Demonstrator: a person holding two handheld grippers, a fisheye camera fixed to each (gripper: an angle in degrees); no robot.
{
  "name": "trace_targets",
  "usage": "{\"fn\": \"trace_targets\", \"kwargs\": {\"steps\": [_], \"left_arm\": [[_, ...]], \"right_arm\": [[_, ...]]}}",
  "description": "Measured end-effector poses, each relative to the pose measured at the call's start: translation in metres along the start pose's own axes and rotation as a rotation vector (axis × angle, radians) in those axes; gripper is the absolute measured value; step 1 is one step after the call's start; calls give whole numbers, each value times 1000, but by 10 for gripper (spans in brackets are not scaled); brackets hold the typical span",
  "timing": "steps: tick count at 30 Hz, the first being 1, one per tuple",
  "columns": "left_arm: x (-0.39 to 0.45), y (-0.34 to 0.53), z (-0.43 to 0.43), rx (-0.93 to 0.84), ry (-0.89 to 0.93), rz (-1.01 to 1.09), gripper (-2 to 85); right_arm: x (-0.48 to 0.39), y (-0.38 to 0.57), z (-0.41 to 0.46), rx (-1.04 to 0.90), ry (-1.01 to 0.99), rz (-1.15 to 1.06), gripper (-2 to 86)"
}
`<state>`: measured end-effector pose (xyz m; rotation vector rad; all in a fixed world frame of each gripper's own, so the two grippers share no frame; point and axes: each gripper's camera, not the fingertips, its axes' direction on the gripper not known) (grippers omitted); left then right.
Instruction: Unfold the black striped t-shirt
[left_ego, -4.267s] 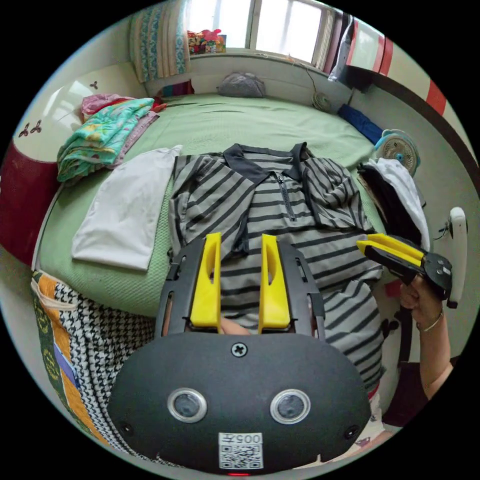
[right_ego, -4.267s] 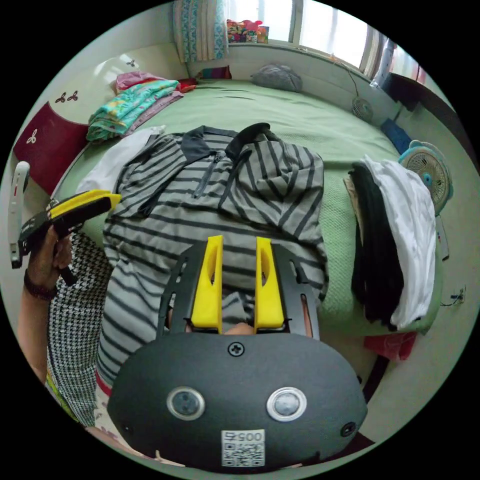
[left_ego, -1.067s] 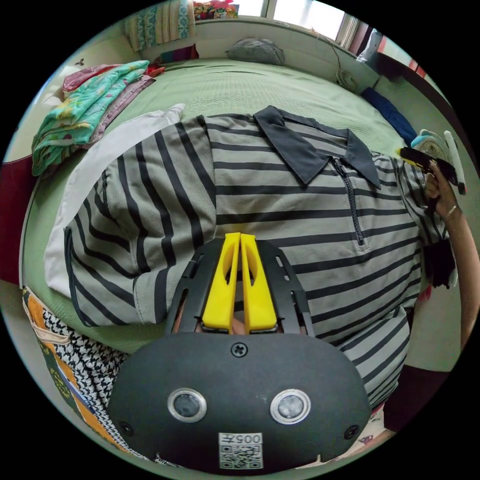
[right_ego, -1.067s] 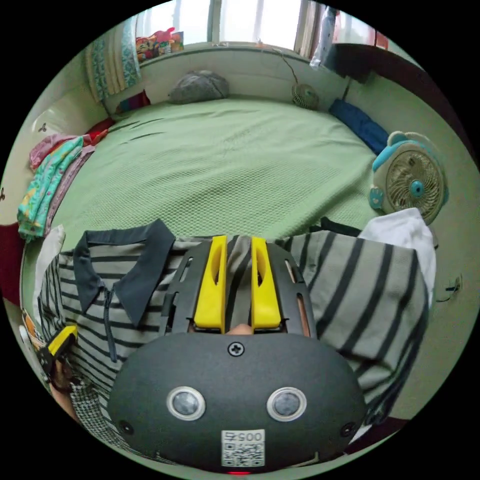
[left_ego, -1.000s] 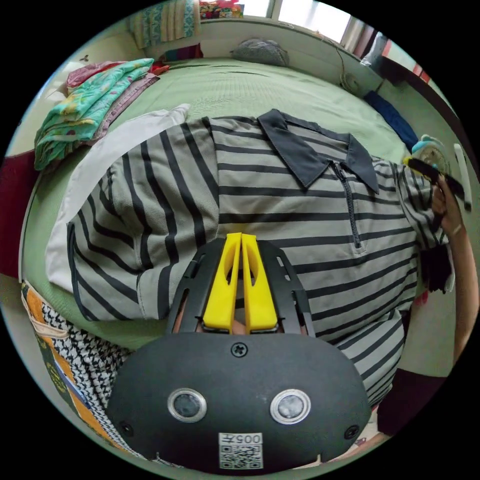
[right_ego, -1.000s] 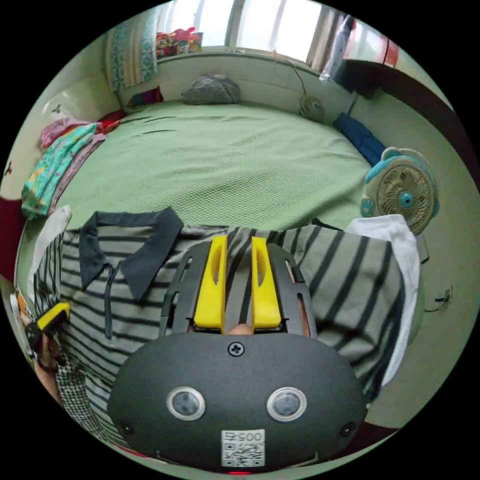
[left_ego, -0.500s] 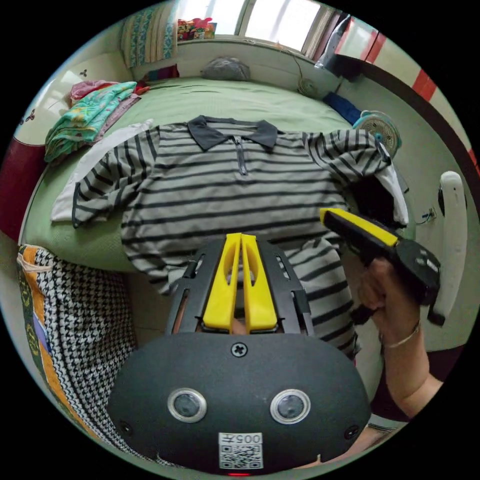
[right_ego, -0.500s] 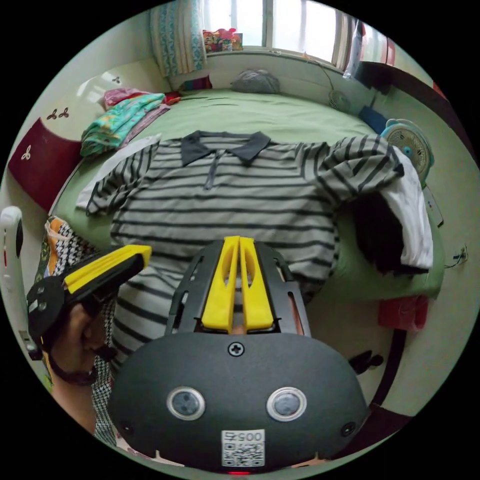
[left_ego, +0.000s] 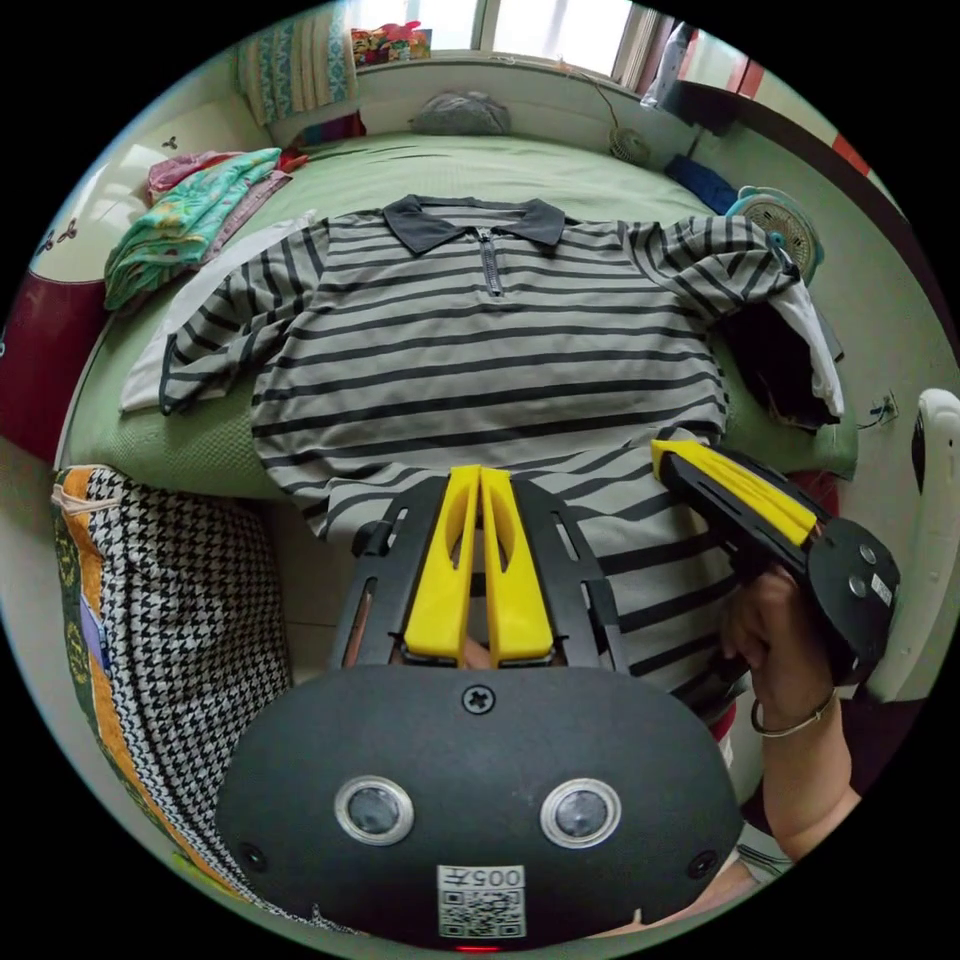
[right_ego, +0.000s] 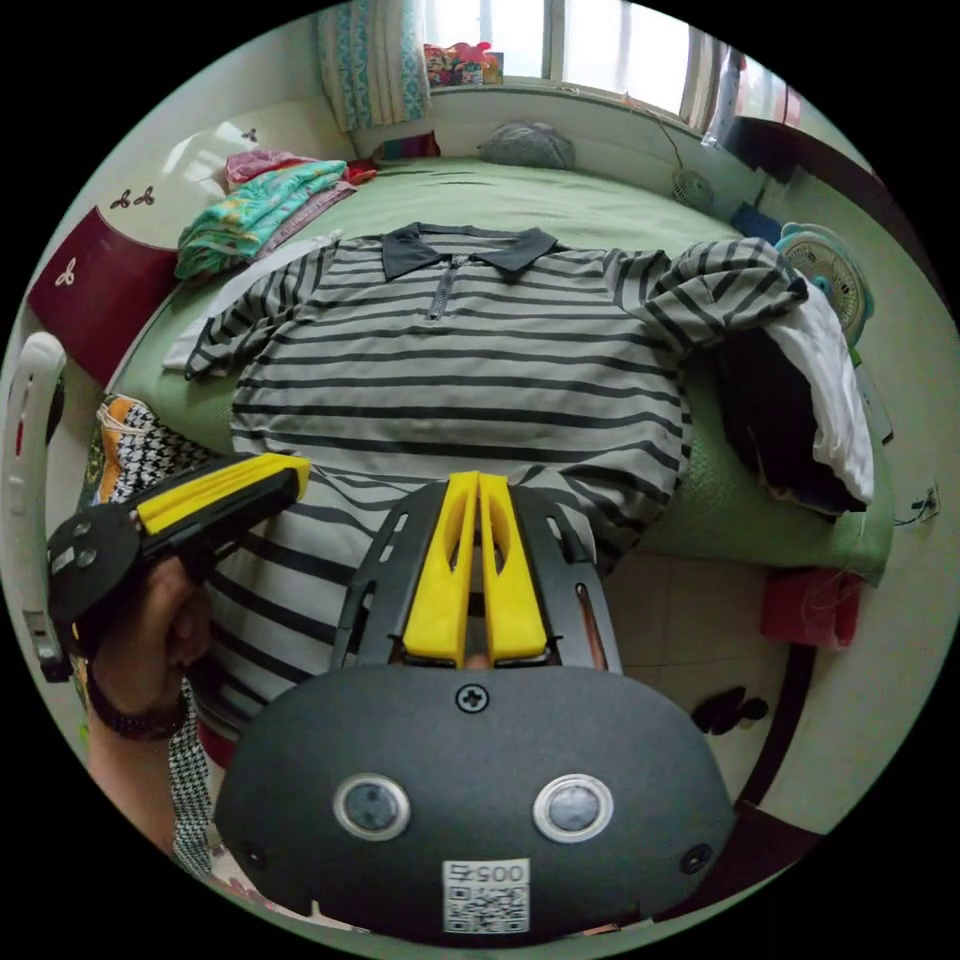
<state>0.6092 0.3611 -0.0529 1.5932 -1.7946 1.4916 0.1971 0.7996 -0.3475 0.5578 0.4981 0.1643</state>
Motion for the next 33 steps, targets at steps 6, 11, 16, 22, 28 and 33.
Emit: {"fn": "trace_targets", "kwargs": {"steps": [6,11,16,22,28,33], "left_arm": [[4,11,5,11,-19,5,-6],[5,18,9,8,-14,1,-6],[1,24,12,10,18,-13,-6],[0,28,17,-2,35,-12,-6],[-7,32,20,-4,89,-35,-5],[-7,36,22,-6,90,-35,-6]], "right_arm": [[-8,6,6,-8,35,-14,-9],[-17,12,11,-9,80,-26,-9],[-21,16,14,-11,89,-28,-9],[-27,20,19,-19,111,-44,-10],[-24,24,22,-22,81,-35,-10],[-20,27,23,-25,51,-25,-10]]}}
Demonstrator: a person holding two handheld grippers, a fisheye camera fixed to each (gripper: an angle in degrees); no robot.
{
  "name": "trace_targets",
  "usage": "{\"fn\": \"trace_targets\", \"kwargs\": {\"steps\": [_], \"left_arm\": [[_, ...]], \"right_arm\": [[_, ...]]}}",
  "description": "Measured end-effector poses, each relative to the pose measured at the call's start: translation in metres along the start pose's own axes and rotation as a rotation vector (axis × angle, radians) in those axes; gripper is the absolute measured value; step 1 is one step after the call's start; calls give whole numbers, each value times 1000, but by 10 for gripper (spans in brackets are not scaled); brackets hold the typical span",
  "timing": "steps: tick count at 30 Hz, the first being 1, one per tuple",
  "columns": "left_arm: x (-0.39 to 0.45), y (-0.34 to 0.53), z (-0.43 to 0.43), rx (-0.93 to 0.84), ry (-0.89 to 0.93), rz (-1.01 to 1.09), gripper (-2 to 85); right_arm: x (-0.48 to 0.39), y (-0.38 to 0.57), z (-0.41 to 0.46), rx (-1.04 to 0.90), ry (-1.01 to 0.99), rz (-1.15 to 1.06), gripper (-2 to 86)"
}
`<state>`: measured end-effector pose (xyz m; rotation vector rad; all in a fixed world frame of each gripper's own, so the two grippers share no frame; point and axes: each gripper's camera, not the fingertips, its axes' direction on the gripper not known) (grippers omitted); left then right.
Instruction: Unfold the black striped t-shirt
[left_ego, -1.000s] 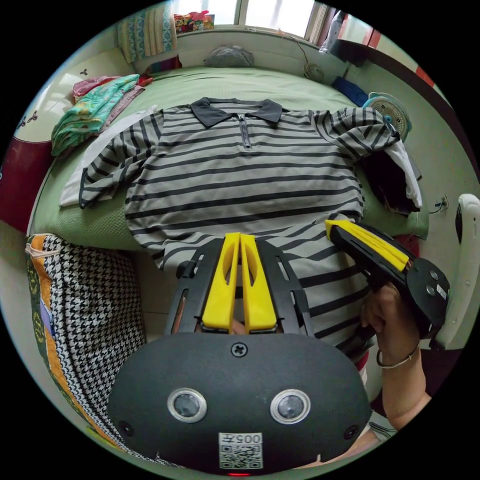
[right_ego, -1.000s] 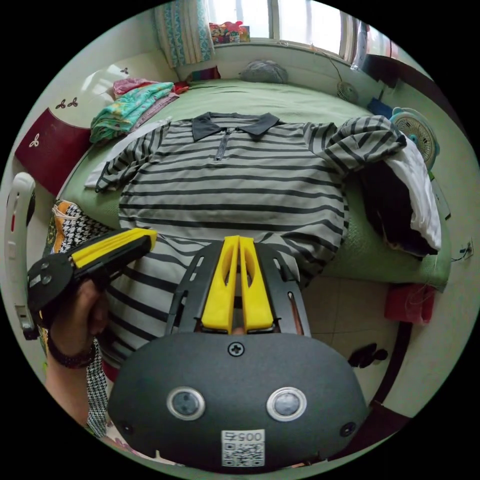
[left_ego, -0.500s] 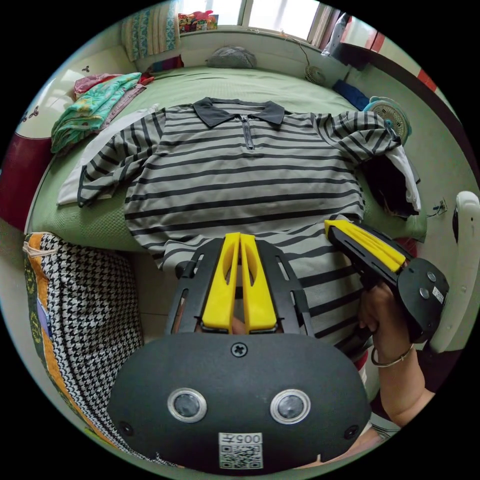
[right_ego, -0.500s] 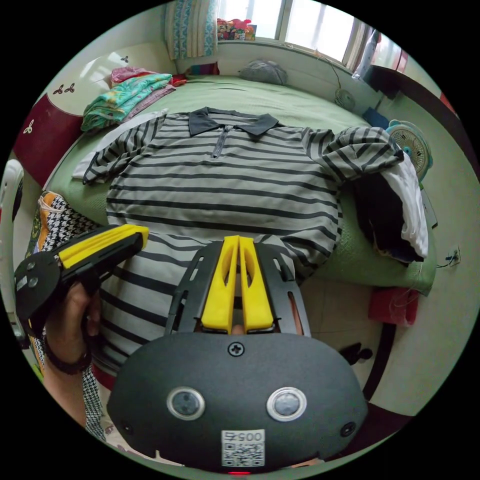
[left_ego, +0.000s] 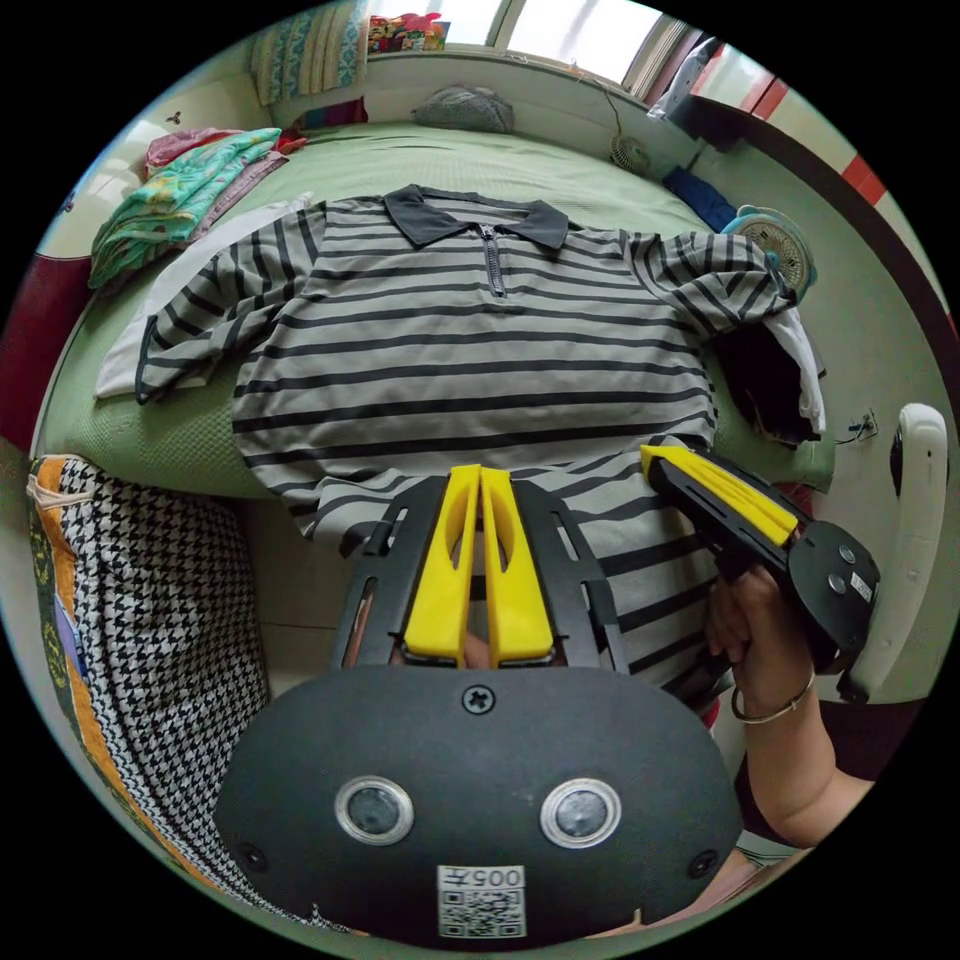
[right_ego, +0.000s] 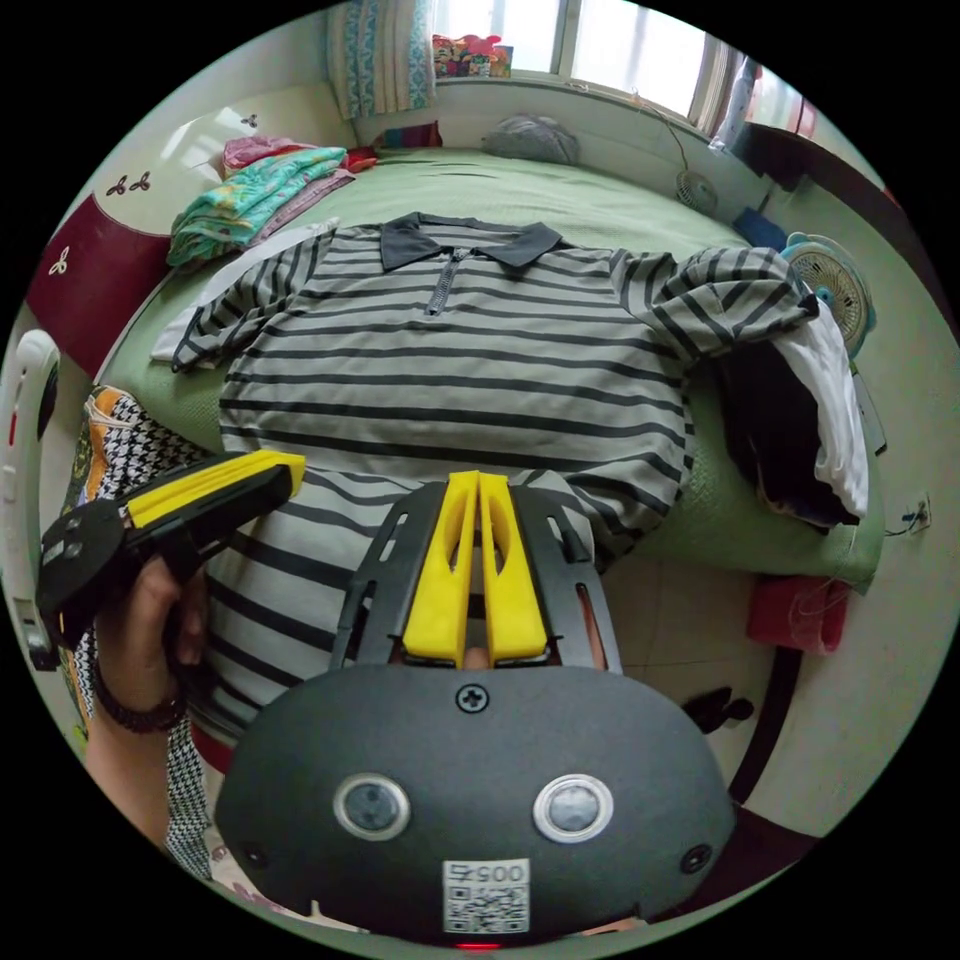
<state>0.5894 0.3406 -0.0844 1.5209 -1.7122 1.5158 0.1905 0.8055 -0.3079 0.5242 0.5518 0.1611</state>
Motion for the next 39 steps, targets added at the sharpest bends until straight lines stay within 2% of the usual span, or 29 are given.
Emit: {"fn": "trace_targets", "kwargs": {"steps": [39], "left_arm": [[-8,9,9,-6,-7,3,-6]], "right_arm": [[-12,7,14,-1,21,-1,-10]]}}
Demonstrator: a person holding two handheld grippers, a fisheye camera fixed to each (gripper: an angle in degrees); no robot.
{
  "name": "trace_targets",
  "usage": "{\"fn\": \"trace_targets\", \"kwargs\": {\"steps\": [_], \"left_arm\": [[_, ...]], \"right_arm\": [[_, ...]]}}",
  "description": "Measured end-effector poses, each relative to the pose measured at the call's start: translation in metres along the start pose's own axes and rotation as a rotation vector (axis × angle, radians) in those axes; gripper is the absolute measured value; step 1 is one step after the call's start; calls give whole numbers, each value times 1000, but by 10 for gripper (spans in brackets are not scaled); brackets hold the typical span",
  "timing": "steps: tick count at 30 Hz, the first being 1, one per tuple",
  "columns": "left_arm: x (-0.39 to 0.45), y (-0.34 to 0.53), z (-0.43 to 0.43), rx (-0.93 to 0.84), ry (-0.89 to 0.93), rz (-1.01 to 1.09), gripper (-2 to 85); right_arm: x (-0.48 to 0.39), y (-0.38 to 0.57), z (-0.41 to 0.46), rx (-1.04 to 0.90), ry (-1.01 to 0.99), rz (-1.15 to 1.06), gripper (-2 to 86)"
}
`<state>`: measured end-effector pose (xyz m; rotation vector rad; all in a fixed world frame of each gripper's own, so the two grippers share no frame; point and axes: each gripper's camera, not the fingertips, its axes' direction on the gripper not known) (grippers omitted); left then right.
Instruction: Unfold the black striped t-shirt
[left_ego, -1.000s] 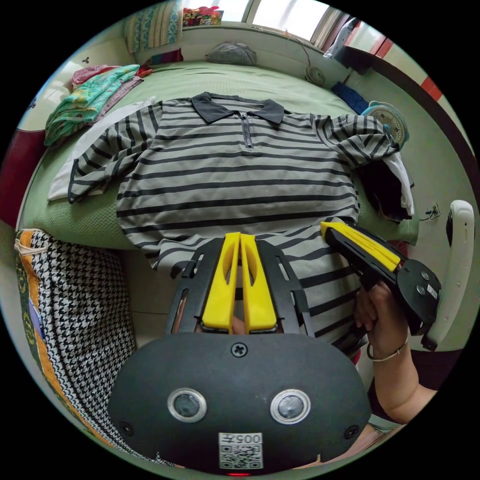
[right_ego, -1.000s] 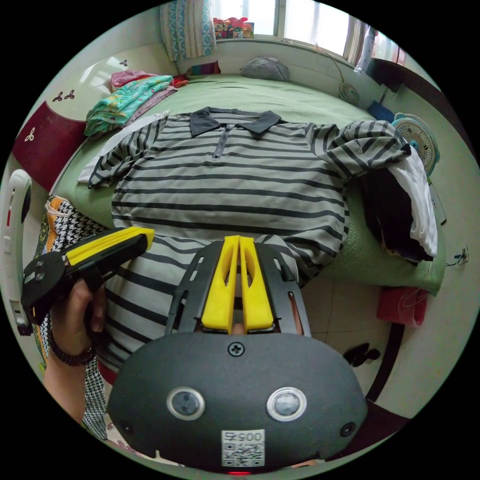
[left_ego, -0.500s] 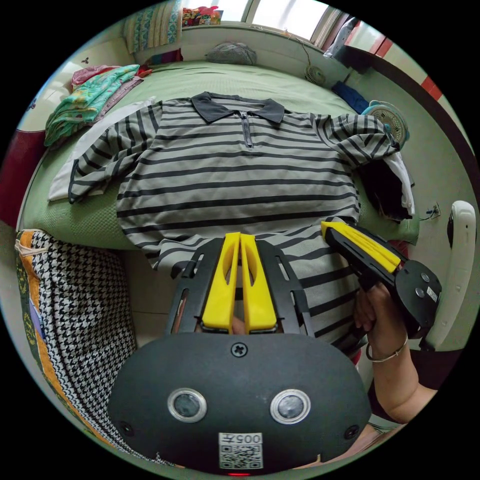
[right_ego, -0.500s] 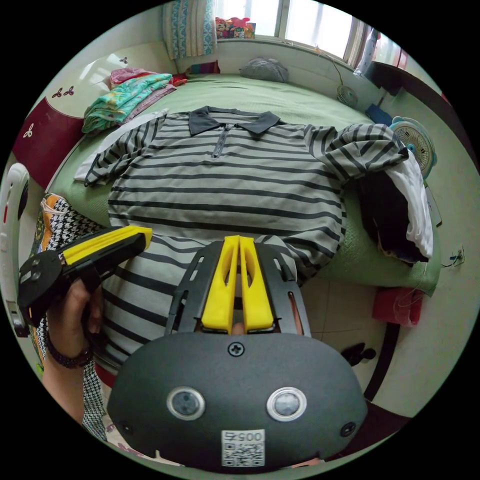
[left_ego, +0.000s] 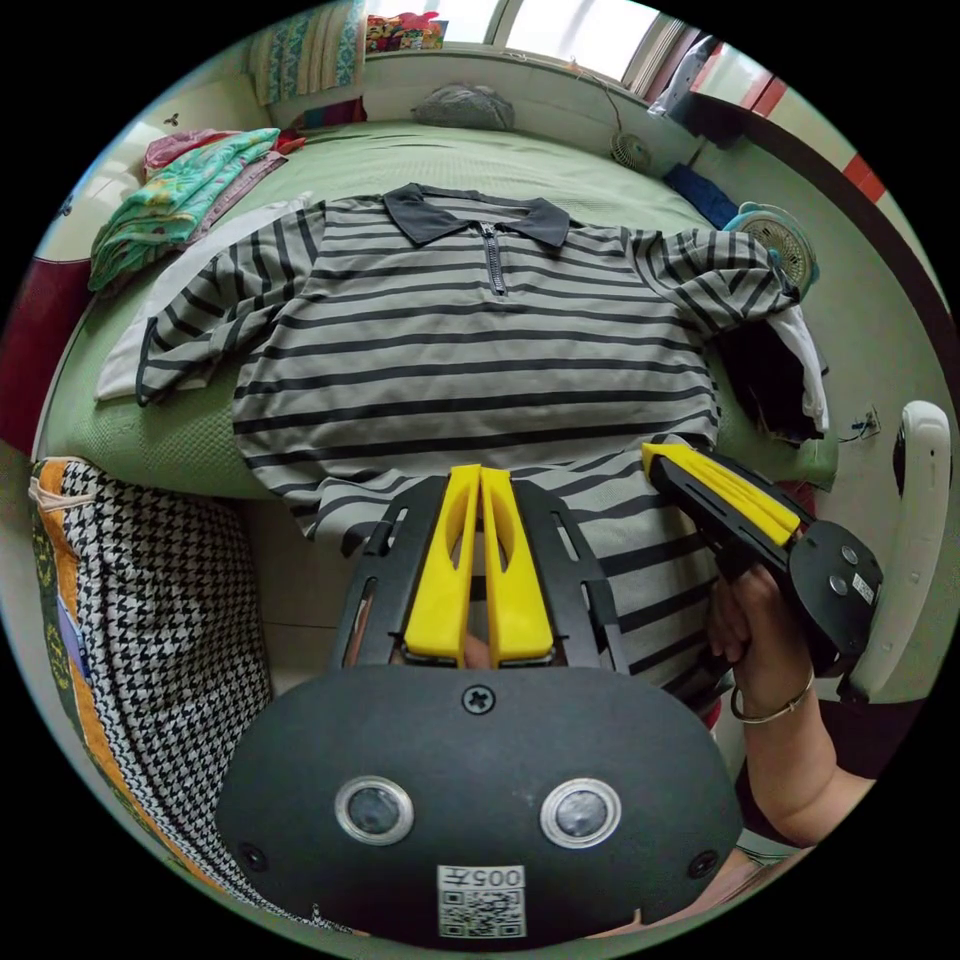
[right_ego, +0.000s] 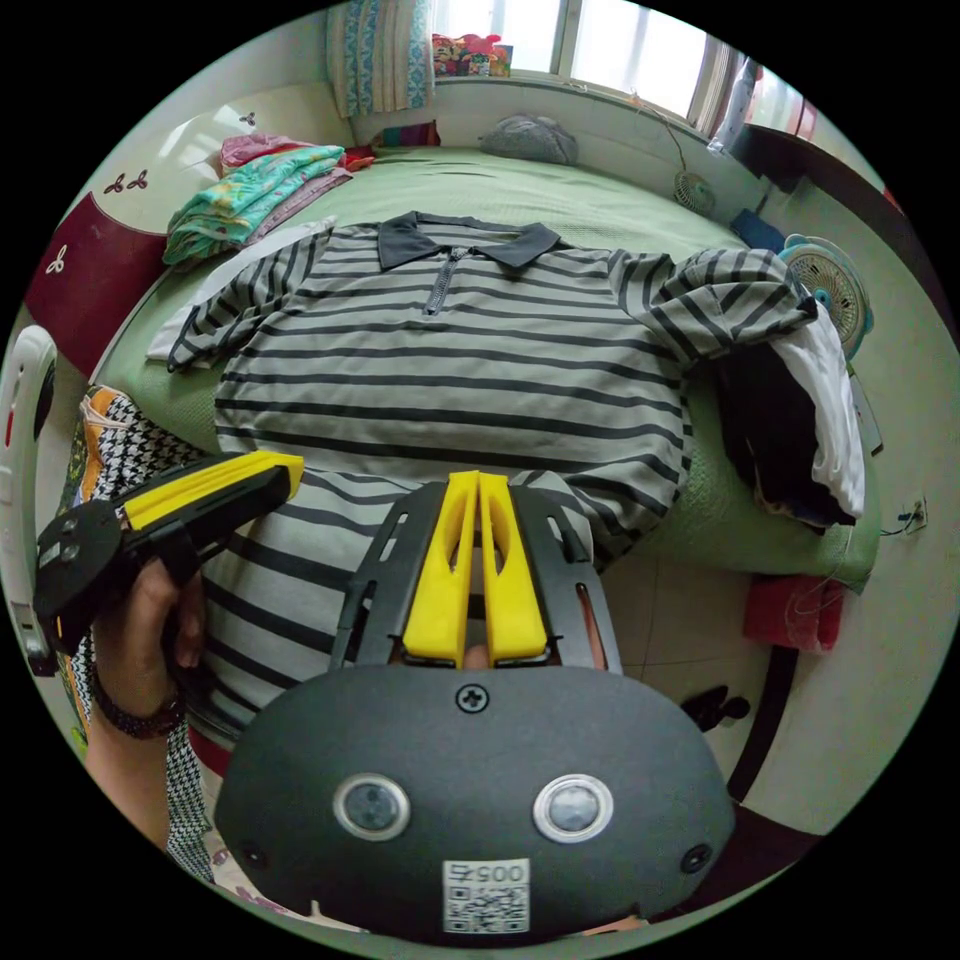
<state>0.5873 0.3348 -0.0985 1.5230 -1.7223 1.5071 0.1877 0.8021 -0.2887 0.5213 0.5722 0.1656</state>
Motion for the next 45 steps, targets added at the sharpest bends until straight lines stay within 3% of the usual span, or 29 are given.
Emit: {"fn": "trace_targets", "kwargs": {"steps": [45], "left_arm": [[-14,-5,1,-2,23,-5,-7]], "right_arm": [[-18,-2,8,1,23,-2,-10]]}}
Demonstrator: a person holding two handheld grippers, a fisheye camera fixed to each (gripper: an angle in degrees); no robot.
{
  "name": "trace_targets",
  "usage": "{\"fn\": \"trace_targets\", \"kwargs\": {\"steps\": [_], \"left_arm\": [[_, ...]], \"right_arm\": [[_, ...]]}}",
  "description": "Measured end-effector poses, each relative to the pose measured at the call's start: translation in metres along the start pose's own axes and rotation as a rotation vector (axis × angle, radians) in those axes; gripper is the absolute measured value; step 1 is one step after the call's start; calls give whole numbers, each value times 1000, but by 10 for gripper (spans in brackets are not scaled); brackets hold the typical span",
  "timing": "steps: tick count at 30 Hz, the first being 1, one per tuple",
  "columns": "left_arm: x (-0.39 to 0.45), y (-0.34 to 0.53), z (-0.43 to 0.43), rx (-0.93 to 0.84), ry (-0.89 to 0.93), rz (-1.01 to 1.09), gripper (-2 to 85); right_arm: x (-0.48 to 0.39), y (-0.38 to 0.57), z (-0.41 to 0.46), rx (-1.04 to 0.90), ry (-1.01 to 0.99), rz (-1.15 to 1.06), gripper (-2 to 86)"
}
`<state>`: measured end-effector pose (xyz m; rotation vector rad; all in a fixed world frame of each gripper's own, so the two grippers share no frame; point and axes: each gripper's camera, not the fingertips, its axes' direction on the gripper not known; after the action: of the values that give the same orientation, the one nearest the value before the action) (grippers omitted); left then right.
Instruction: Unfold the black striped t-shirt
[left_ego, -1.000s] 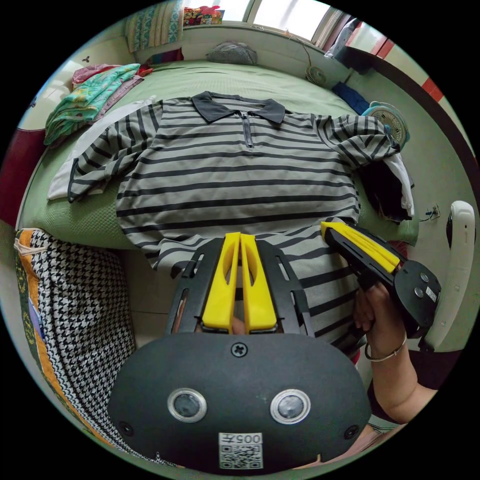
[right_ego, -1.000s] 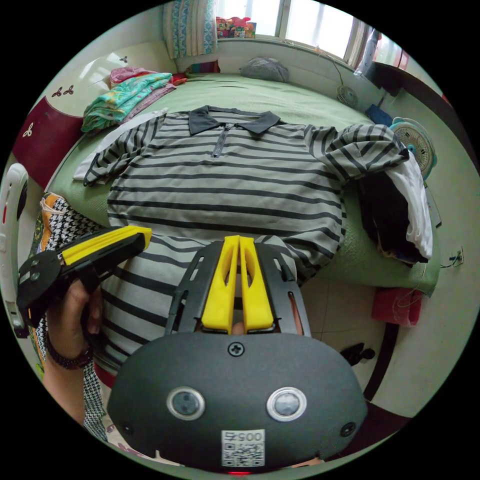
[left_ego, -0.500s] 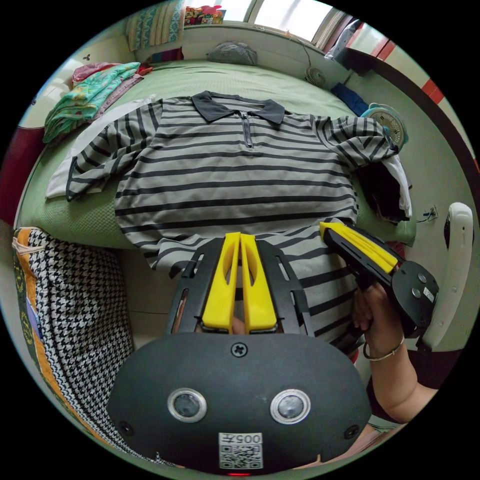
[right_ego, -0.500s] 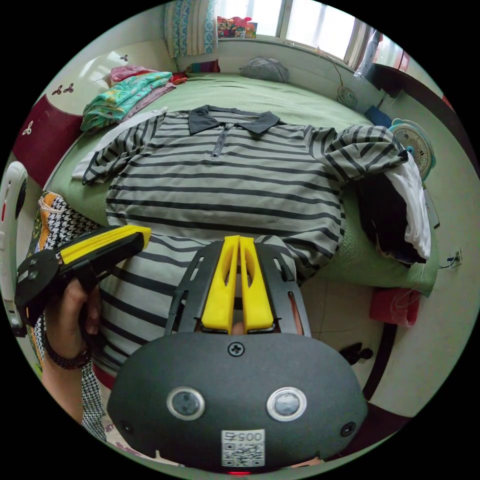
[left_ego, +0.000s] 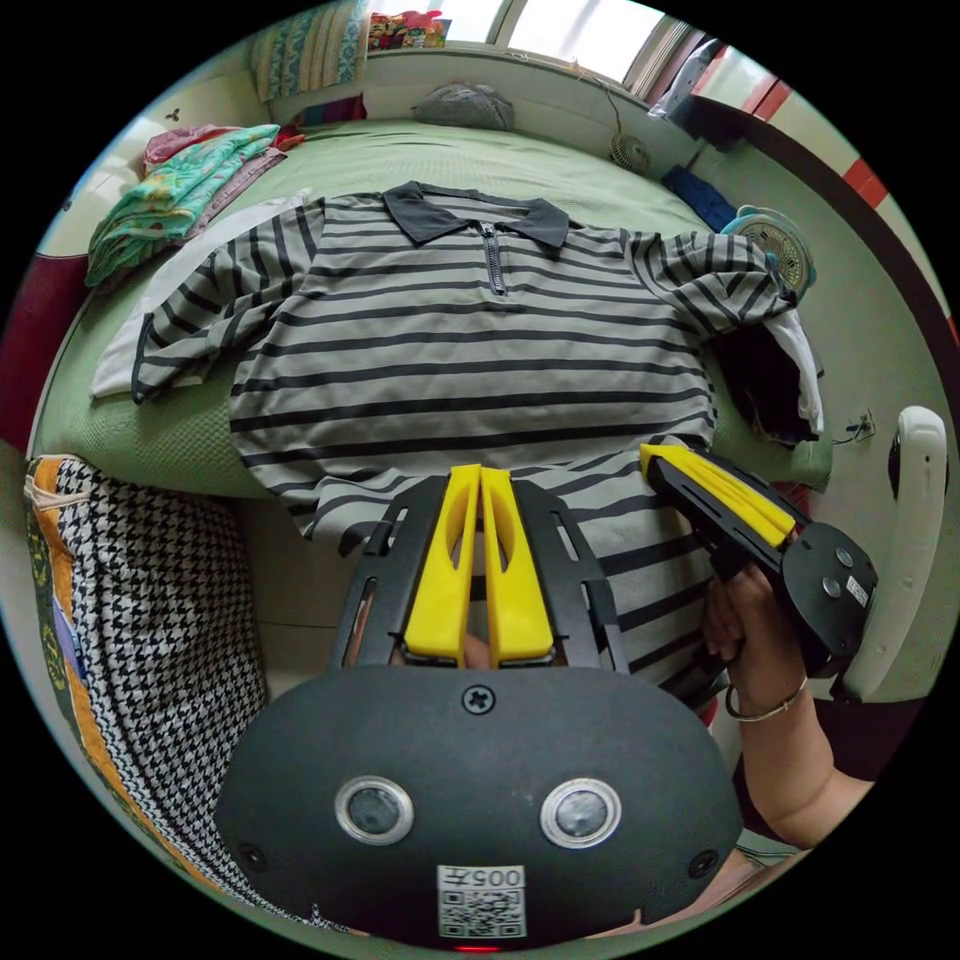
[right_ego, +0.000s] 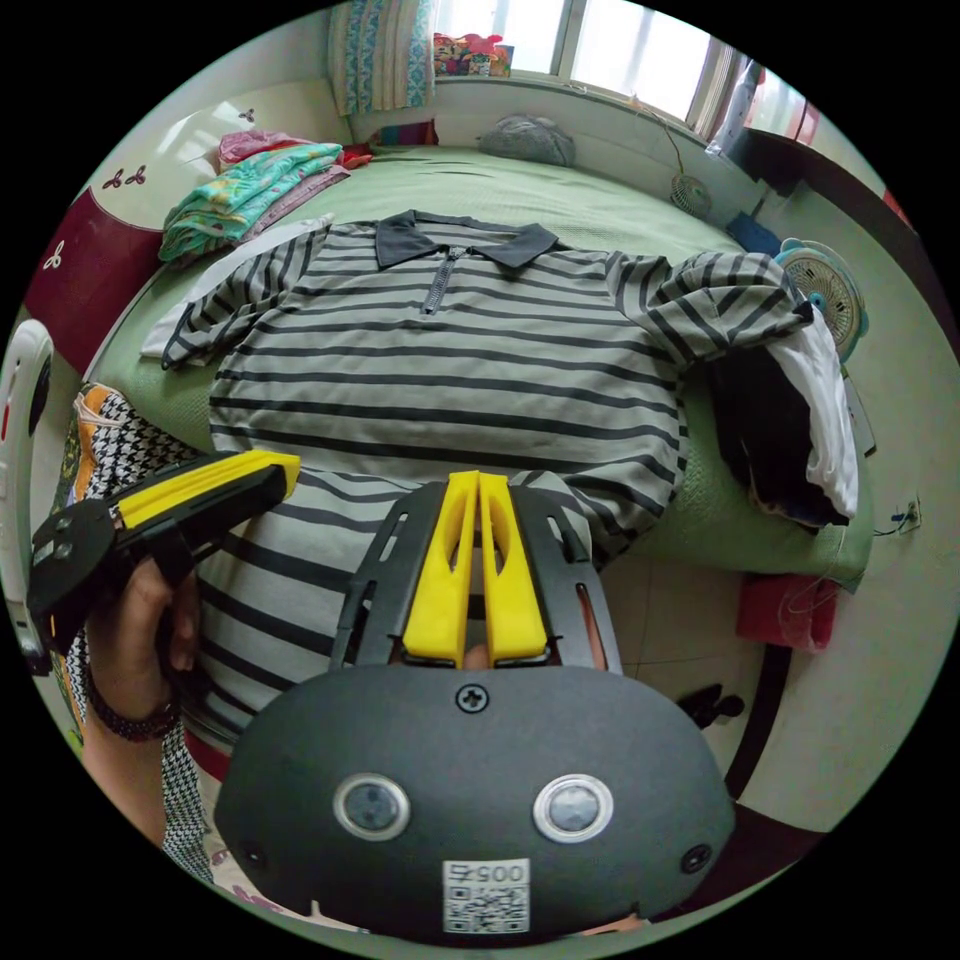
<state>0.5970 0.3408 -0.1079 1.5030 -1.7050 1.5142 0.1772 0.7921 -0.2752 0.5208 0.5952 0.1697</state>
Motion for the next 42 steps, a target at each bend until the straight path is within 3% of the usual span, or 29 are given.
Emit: {"fn": "trace_targets", "kwargs": {"steps": [42], "left_arm": [[0,-17,1,1,13,-7,-2]], "right_arm": [[13,9,-17,9,-14,8,-10]]}}
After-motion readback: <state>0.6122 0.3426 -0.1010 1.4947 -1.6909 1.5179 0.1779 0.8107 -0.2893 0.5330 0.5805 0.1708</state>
